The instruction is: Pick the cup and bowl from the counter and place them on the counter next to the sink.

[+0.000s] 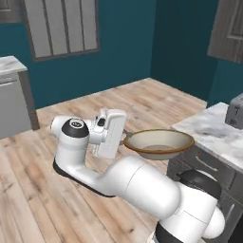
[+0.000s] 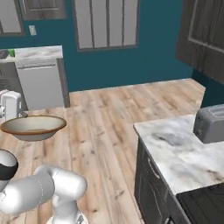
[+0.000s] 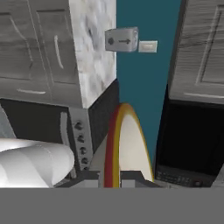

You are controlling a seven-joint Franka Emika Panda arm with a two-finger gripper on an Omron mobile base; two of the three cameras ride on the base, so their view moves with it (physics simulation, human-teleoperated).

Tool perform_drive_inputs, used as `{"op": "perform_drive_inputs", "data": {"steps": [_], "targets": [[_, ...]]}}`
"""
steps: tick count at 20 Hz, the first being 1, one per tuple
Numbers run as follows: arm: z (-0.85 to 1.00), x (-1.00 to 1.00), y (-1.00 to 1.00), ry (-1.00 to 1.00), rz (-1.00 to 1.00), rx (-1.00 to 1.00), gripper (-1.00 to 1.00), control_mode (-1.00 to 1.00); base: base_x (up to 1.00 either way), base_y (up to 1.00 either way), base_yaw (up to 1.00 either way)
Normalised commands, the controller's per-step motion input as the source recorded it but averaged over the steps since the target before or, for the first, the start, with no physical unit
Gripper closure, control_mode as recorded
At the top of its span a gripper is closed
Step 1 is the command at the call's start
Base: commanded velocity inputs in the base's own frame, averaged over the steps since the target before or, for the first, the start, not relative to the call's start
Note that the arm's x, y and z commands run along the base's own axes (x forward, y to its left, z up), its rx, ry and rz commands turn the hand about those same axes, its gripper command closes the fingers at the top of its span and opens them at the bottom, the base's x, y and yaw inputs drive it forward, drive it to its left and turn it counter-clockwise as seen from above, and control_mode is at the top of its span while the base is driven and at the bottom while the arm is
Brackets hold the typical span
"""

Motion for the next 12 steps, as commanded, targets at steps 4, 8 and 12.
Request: {"op": "perform_drive_inputs", "data": {"steps": [4, 8, 12], "targets": [[0.0, 0.0, 0.0, 0.0, 0.0, 0.0, 1.0, 1.0, 1.0, 0.06, 0.55], [0.0, 0.0, 0.0, 0.0, 0.0, 0.0, 1.0, 1.0, 1.0, 0.0, 0.46], [0.0, 0.0, 0.0, 0.0, 0.0, 0.0, 1.0, 1.0, 1.0, 0.02, 0.36]]}}
